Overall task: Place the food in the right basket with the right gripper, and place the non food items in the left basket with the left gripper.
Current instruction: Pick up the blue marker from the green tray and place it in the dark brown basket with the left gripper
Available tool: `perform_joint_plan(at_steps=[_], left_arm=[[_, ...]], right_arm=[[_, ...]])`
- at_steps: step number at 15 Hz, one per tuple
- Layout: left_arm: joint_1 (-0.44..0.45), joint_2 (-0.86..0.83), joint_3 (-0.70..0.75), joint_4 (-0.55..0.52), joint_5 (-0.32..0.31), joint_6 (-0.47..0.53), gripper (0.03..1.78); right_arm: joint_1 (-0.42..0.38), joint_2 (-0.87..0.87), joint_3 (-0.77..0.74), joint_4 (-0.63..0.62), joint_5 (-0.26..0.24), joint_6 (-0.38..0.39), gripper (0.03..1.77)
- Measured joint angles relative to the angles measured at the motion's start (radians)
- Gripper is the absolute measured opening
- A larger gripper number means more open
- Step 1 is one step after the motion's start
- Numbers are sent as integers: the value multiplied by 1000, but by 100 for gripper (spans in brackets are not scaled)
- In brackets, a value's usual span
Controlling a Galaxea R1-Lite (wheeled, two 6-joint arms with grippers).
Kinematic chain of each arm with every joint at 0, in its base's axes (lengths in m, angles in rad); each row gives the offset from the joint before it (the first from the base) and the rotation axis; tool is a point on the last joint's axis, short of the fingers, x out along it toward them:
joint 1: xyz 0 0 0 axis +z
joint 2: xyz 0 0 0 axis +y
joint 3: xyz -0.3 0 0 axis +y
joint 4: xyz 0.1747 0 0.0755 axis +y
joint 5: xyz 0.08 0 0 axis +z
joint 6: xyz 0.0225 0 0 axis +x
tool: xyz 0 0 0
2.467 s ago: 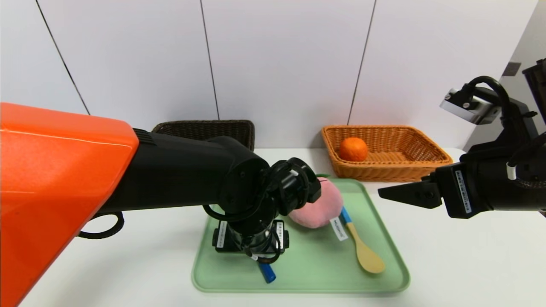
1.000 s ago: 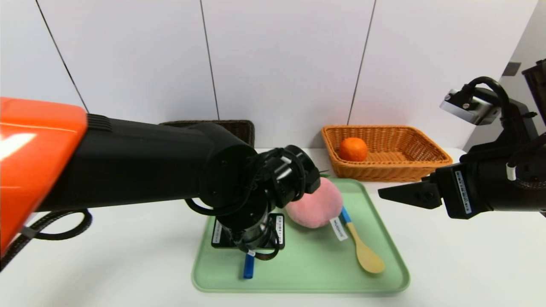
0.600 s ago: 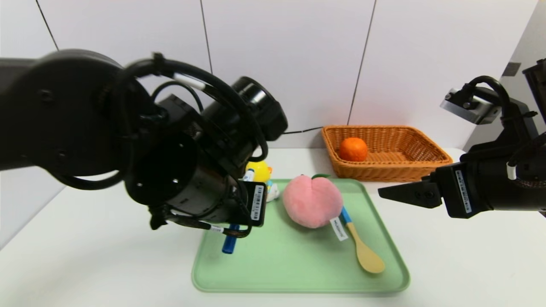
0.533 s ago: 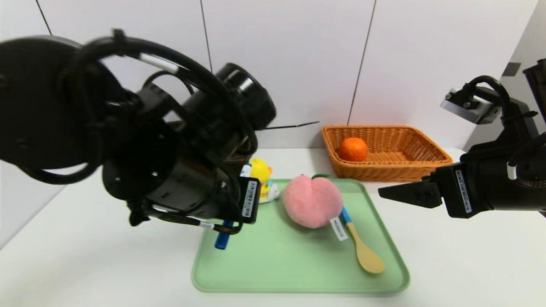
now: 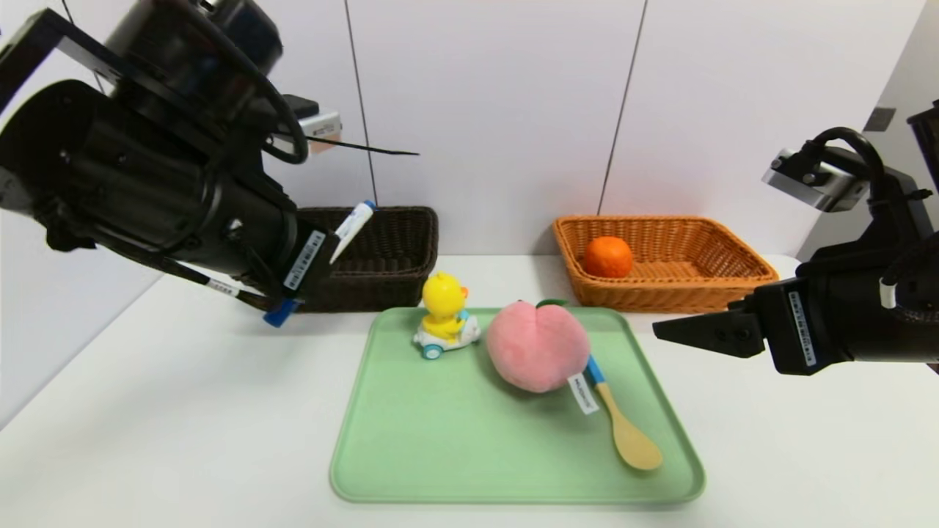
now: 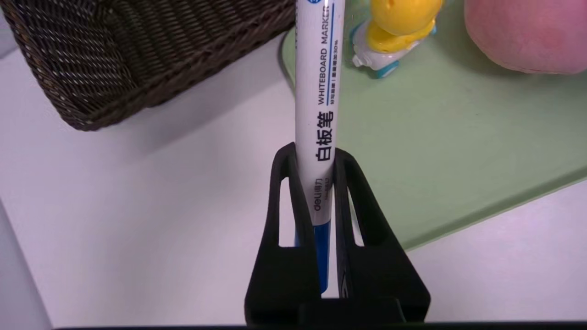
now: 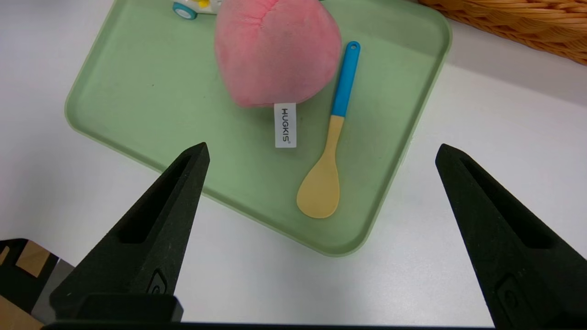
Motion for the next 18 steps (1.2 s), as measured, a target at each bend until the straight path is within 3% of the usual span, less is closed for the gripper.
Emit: perform_joint_plan(at_steps=[4, 8, 15, 18], left_arm=[[168, 29, -50, -21, -150, 304, 16], [261, 104, -139, -36, -272, 573, 16], [325, 275, -267, -72, -310, 908, 16], [343, 353, -271, -146, -309, 963, 16]], right_arm=[[0, -3, 1, 0, 0, -4, 170], [0, -13, 6, 1, -6, 1, 170], [-9, -40, 27, 0, -10, 3, 170], [-13, -44, 34, 1, -11, 5, 170]])
